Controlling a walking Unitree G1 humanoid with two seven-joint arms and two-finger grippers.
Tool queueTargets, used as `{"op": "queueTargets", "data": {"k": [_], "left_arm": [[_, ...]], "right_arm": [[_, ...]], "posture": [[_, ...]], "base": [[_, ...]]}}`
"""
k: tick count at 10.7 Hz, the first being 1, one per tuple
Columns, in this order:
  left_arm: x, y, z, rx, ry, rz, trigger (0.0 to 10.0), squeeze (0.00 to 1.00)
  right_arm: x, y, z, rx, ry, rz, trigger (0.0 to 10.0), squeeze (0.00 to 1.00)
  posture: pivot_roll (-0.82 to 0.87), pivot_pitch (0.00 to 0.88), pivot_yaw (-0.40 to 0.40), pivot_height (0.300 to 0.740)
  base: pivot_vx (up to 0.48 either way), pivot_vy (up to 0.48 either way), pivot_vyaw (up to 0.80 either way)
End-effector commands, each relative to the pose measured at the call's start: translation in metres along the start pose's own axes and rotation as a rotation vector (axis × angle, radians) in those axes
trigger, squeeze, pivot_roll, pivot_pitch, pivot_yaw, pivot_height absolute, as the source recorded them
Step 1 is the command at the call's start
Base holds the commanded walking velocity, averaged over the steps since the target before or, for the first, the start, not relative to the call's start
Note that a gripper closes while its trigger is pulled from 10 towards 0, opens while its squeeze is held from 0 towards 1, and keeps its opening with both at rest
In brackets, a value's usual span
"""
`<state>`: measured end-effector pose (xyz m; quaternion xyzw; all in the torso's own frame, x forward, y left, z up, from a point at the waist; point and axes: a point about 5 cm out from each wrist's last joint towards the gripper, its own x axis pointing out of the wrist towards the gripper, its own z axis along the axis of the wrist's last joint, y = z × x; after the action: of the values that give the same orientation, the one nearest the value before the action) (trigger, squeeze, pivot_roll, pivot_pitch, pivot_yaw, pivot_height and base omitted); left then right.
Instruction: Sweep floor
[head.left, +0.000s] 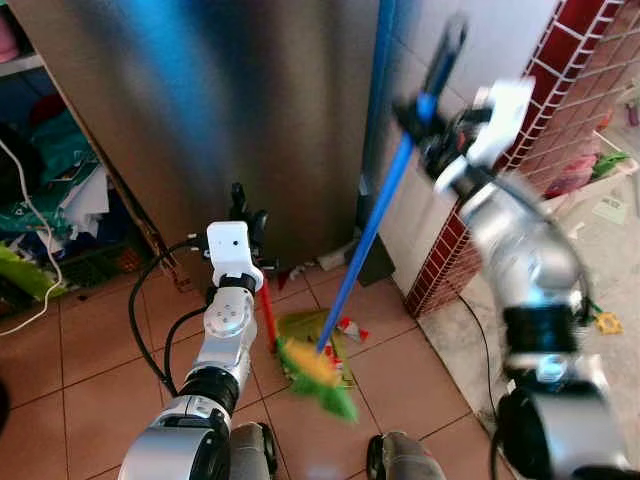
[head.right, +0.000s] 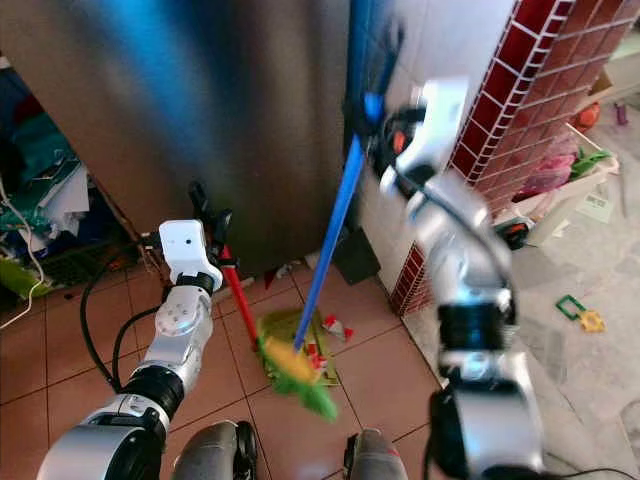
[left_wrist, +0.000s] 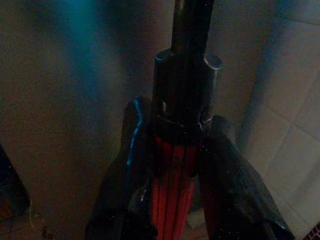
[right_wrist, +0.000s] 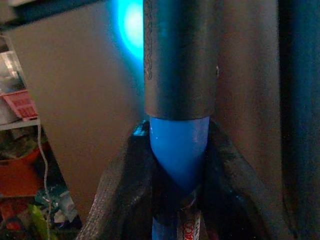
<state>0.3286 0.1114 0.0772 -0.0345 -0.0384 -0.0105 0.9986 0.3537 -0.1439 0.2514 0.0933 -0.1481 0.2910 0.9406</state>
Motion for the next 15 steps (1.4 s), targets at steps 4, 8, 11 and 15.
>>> {"op": "queueTargets", "data": {"k": [4, 8, 11, 15], "left_arm": [[-0.002, -0.011, -0.005, -0.010, 0.030, -0.059, 10.0, 0.00], [-0.003, -0.012, -0.003, -0.002, 0.010, -0.066, 10.0, 0.00], [-0.002, -0.013, -0.002, -0.002, 0.006, -0.068, 10.0, 0.00], [-0.002, -0.014, -0.001, -0.003, 0.006, -0.075, 10.0, 0.00]], "right_arm": [[0.006, -0.010, 0.029, -0.273, -0.151, -0.053, 10.0, 0.00], [-0.019, -0.007, -0.047, -0.451, 0.001, -0.138, 10.0, 0.00], [-0.028, 0.002, -0.089, -0.238, 0.069, -0.218, 10.0, 0.00], [-0.016, 0.015, -0.065, 0.040, 0.057, -0.052, 10.0, 0.00]], "posture": [[-0.12, 0.106, 0.029, 0.740], [-0.10, 0.110, 0.029, 0.740], [-0.10, 0.107, 0.030, 0.740], [-0.11, 0.105, 0.031, 0.740]], "base": [[0.000, 0.000, 0.00], [0.000, 0.000, 0.00], [0.000, 0.000, 0.00], [0.000, 0.000, 0.00]]}}
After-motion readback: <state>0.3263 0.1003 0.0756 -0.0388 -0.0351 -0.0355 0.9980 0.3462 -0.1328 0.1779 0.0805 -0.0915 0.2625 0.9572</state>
